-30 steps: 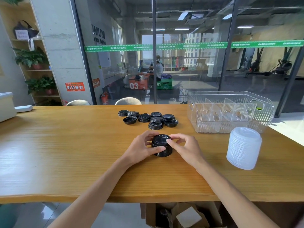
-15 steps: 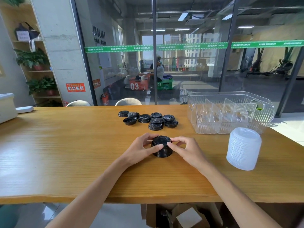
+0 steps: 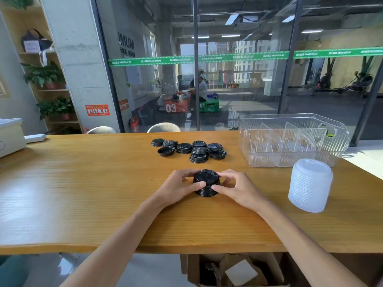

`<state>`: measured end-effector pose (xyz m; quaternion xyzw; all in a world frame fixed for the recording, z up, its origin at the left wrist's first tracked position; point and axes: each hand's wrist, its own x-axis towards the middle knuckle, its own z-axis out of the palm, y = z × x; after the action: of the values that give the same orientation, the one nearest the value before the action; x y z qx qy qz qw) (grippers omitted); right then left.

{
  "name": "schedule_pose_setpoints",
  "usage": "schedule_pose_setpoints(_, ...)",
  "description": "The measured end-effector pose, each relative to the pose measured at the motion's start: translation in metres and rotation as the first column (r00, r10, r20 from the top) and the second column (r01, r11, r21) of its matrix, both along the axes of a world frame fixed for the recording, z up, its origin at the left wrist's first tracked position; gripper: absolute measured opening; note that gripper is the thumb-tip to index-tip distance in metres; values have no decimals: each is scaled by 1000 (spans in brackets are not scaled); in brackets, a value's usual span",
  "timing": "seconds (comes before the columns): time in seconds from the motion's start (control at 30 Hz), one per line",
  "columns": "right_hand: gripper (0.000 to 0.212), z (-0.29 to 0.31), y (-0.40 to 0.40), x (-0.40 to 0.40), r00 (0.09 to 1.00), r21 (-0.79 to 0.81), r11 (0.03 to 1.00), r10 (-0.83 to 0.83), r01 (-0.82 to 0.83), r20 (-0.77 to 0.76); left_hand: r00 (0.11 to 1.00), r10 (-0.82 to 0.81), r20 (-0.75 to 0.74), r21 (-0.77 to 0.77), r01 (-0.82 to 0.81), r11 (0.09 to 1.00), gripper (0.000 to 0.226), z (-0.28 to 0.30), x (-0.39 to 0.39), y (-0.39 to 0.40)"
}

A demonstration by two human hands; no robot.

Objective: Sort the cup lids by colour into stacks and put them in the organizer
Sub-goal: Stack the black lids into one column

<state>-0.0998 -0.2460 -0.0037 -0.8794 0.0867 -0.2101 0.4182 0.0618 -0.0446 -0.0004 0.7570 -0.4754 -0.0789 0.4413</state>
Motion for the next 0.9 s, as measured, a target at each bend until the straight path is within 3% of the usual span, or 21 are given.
schedule_pose_setpoints(0.47,64,-6,1,1,999,-43,998,-37,35,-24,1000,-16,1,27,16,1000,62,-5,2,4)
schedule_pose_setpoints(0.67,56,-9,1,5,998,-19,998,-53,53,-28,985,70,-159,-28,-75,997,65,1,10,-3)
schedule_pose_setpoints(0.8,56,-11,0,6,998,-22,998,-58,58,0,966,256,43,13,-257,966,48,9,34,-25)
schedule_pose_setpoints(0.9,54,-11,0,7,998,-26,997,-67,67,14,918,357,173,56,-371,927,57,12,50,-52)
